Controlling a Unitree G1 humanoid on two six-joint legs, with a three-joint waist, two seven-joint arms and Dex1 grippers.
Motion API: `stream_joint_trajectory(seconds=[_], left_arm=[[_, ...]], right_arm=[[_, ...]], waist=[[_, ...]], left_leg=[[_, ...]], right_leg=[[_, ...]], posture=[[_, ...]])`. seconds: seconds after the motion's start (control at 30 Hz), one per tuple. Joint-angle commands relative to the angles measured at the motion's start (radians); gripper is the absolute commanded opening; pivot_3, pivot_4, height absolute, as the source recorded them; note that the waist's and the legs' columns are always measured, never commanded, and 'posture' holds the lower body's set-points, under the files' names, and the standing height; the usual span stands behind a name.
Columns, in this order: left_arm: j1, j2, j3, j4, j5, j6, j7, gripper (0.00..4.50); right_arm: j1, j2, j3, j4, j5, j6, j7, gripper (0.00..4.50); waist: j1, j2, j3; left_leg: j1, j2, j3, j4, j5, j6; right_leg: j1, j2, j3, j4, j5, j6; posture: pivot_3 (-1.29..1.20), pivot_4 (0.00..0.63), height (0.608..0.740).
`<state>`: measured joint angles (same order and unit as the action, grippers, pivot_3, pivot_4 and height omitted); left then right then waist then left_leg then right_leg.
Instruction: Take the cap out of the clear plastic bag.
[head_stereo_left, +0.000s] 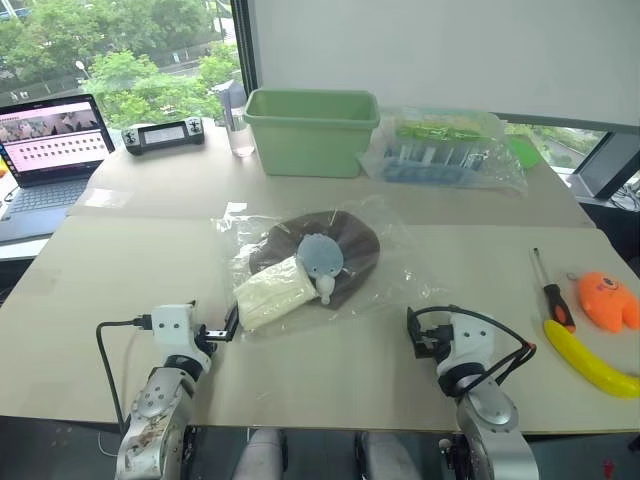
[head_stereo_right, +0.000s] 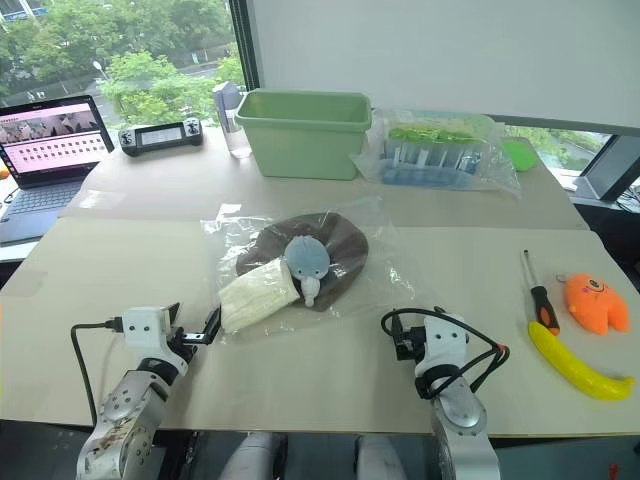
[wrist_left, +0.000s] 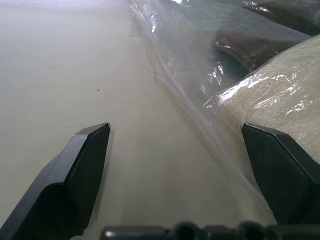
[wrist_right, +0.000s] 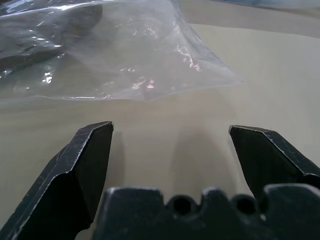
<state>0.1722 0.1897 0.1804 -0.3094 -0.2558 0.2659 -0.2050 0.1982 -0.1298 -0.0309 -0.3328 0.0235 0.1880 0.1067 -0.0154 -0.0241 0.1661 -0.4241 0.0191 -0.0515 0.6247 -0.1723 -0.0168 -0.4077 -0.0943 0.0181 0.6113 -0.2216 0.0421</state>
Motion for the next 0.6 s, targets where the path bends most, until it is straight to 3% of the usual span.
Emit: stream_joint_trajectory(seconds=[0.03,0.13,0.3,0.43,0.6], left_arm=[[-0.002,0.047,0.044,-0.038,-0.045,0.013,-0.049,4.50],[-0.023,0.149,0.142,-0.087,-0.133,-0.019,-0.152,4.50],[-0.061,0.324,0.192,-0.115,-0.281,0.044,-0.351,4.50],[-0.130,0.466,0.228,-0.082,-0.386,0.116,-0.488,4.50],[-0.208,0.618,0.222,-0.041,-0.417,0.160,-0.631,4.50]], right_arm=[[-0.024,-0.052,-0.005,-0.060,0.041,0.040,0.072,4.47],[-0.086,-0.189,-0.036,-0.125,0.140,0.144,0.235,4.47],[-0.222,-0.389,-0.056,-0.147,0.202,0.257,0.389,4.47],[-0.360,-0.485,-0.071,-0.138,0.272,0.346,0.475,4.47],[-0.459,-0.572,-0.089,-0.181,0.419,0.468,0.595,4.47]], waist=[[0.000,0.000,0.000],[-0.005,0.000,0.001],[0.003,0.001,0.002],[0.002,0.001,0.002],[0.003,0.001,0.003]], left_leg=[[0.000,0.000,0.000,0.000,0.000,0.000],[-0.002,0.000,0.000,0.000,0.000,0.000],[-0.002,0.000,0.001,0.000,0.000,0.000],[-0.008,0.000,0.001,0.002,0.002,0.001],[-0.011,0.001,0.001,0.001,0.008,0.009]], right_leg=[[0.000,0.000,0.000,0.000,0.000,0.000],[-0.002,0.000,0.000,0.001,0.000,0.000],[-0.007,0.000,0.000,0.001,0.000,0.000],[-0.011,0.001,0.001,0.002,0.000,0.000],[-0.012,0.003,0.001,0.003,-0.001,0.000]], posture=[[0.00,0.150,0.740],[0.00,0.150,0.740],[0.00,0.150,0.740],[0.00,0.150,0.740],[0.00,0.150,0.740]])
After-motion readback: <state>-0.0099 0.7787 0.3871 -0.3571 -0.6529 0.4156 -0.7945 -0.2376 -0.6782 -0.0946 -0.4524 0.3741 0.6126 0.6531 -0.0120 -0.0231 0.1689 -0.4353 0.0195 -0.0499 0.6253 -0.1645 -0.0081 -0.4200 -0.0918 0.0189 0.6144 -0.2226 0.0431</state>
